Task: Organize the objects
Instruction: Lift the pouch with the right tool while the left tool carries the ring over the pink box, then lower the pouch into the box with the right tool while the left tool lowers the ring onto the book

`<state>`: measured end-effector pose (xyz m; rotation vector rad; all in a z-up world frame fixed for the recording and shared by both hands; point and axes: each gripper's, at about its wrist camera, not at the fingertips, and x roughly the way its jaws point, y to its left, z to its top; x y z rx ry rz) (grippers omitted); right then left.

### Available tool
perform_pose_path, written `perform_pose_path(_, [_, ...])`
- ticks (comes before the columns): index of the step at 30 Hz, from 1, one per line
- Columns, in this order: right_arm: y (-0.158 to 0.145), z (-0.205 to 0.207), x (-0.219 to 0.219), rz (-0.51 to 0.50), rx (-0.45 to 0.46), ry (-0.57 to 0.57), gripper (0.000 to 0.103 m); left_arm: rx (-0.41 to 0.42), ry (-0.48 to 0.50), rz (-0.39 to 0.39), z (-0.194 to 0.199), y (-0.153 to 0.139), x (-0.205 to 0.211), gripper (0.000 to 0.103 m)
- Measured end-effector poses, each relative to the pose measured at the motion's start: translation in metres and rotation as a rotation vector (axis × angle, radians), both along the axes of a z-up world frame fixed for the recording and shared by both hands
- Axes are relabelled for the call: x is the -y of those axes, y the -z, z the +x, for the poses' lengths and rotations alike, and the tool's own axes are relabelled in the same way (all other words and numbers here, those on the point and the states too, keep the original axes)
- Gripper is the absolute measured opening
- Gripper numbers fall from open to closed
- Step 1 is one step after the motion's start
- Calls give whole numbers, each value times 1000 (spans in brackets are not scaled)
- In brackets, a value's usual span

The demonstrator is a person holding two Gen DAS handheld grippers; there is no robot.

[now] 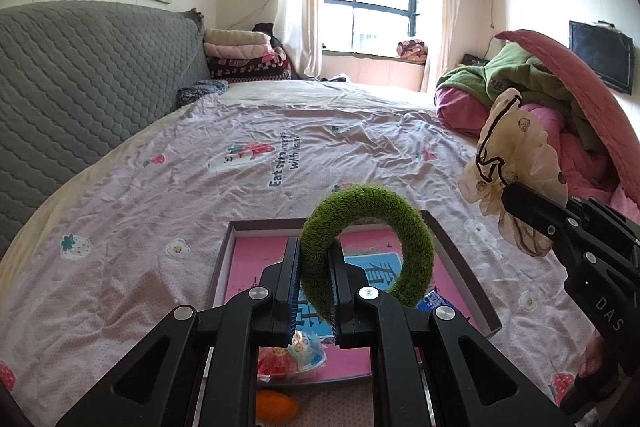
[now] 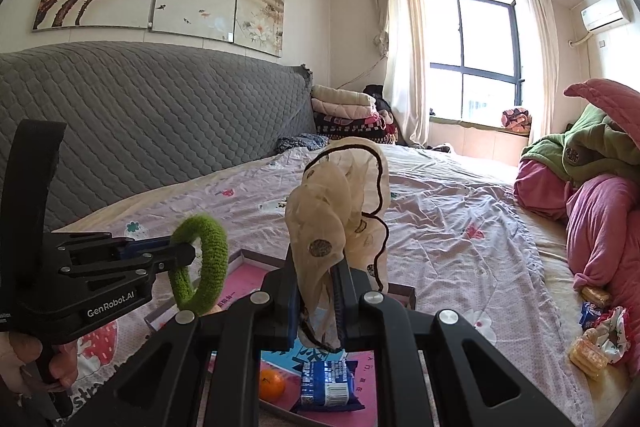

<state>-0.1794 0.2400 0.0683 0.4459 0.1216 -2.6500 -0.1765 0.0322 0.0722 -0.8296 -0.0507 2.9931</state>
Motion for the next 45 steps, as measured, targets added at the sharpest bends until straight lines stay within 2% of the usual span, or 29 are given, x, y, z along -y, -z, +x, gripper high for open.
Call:
perform_pose_path(21, [30,-37,1,45,104,3,14,60,6,-14,-34,26,-5,13])
perform_pose_path(36, [71,-67,0,78,213,27,14,144,29,-18,-53,60,-16,13])
perform_pose_path(45, [84,-72,-1,82,268,26,14,171,27,-29,-57,65,-22,13])
